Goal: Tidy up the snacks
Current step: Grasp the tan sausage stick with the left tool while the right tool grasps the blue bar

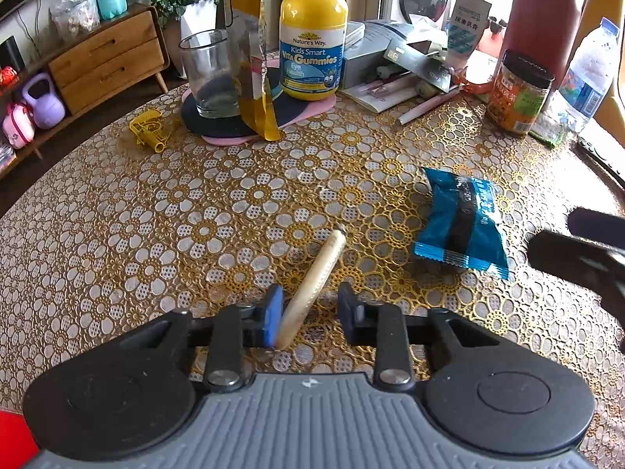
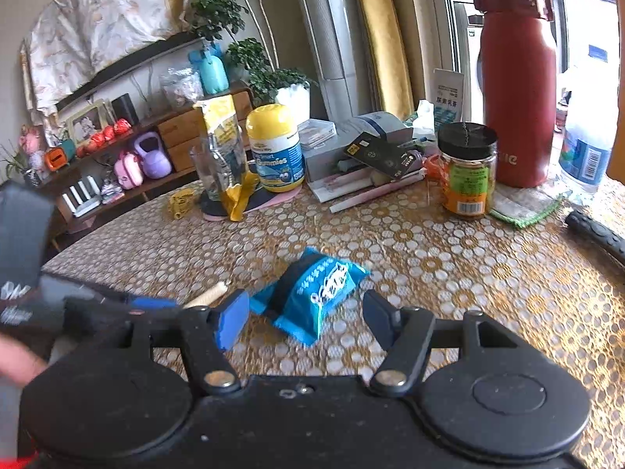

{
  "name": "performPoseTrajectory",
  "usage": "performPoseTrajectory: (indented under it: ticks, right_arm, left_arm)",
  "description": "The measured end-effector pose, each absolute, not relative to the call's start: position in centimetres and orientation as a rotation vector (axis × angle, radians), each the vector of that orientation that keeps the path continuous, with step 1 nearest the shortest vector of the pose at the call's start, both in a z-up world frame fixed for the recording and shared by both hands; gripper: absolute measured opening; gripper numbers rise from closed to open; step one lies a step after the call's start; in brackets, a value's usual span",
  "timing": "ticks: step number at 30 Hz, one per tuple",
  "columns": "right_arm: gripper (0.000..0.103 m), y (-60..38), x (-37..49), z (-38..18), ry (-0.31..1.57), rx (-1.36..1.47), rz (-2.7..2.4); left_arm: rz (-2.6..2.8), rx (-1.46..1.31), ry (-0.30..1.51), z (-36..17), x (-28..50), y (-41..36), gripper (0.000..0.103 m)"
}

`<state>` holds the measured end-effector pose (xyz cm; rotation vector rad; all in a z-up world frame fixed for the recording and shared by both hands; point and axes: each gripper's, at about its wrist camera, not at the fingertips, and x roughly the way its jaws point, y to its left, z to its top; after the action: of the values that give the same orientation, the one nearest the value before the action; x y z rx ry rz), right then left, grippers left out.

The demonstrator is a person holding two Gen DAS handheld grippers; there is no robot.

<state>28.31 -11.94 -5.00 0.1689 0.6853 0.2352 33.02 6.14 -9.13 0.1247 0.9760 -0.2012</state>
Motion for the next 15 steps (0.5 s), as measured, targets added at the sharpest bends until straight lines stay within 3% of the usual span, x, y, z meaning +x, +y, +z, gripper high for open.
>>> performPoseTrajectory:
  ticks: [1, 4, 15]
  right_arm:
    - [0.065, -11.7, 28.8, -5.1, 0.688, 0.168, 0.231]
    - [0.067, -11.0, 30.2, -5.3, 0.691, 0.154, 0.215]
    - [0.067, -8.8, 33.4, -7.2, 0.73, 0.064, 0.125]
  left_arm:
    - [-0.204, 0.12, 0.981, -9.0, 33.0, 6.0, 0.015]
    - [-0.187, 0.127, 0.986, -8.9, 32.7, 5.7, 0.011]
    - [-0.161, 0.06, 0.959, -7.0, 31.0, 5.9, 0.01]
